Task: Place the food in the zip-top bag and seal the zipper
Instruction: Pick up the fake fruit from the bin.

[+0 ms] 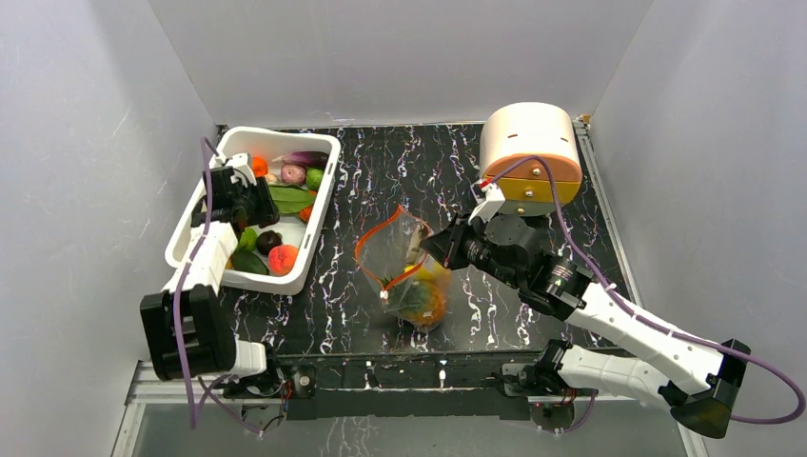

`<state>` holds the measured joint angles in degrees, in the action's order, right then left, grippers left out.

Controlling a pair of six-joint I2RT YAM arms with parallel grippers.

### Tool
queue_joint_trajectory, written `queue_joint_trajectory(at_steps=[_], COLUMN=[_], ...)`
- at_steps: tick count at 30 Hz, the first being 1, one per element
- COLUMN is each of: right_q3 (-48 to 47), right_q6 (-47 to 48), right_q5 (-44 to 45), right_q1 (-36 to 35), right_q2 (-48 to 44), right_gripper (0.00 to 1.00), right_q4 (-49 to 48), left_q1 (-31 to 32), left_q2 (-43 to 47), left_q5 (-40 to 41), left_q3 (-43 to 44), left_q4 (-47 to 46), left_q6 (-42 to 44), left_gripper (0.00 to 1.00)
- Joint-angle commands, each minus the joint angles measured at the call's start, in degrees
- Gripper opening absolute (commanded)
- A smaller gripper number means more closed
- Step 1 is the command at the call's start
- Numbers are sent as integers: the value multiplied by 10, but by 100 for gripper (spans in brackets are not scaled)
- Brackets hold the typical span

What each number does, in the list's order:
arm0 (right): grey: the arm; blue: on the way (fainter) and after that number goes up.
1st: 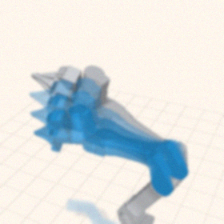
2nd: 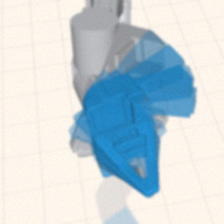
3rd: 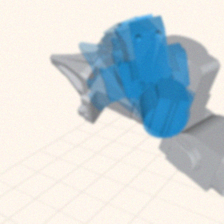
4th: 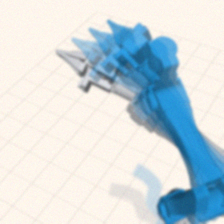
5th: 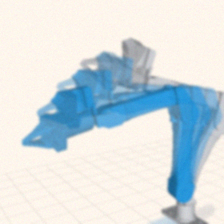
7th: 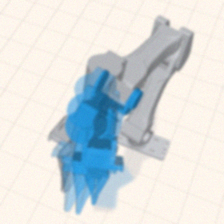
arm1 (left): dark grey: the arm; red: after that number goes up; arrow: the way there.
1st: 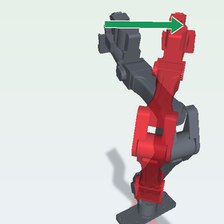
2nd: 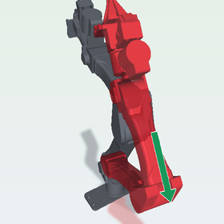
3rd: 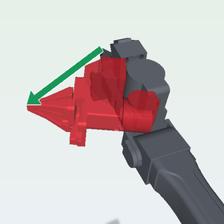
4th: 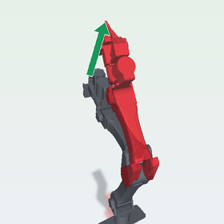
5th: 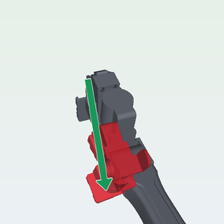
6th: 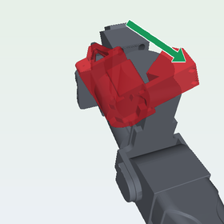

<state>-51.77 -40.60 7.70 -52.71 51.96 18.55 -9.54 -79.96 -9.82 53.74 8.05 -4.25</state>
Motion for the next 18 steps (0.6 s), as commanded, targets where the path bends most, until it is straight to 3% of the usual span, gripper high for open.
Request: queue_joint_trajectory(at_steps=[1, 8, 18], right_q3=[-26, -37, -39], right_q6=[17, 38, 31], right_q5=[8, 1, -12], right_q1=[2, 2, 2], right_q2=[-9, -5, 11], right_gripper=[0, 0, 0], right_q4=[-23, -13, -18], left_q1=[22, 45, 79], left_q2=[84, 165, 236], left_q5=[-59, -105, -211], left_q3=[-27, -23, -27], left_q4=[32, 86, 94], left_q6=[-27, -30, -67], left_gripper=[27, 27, 25])
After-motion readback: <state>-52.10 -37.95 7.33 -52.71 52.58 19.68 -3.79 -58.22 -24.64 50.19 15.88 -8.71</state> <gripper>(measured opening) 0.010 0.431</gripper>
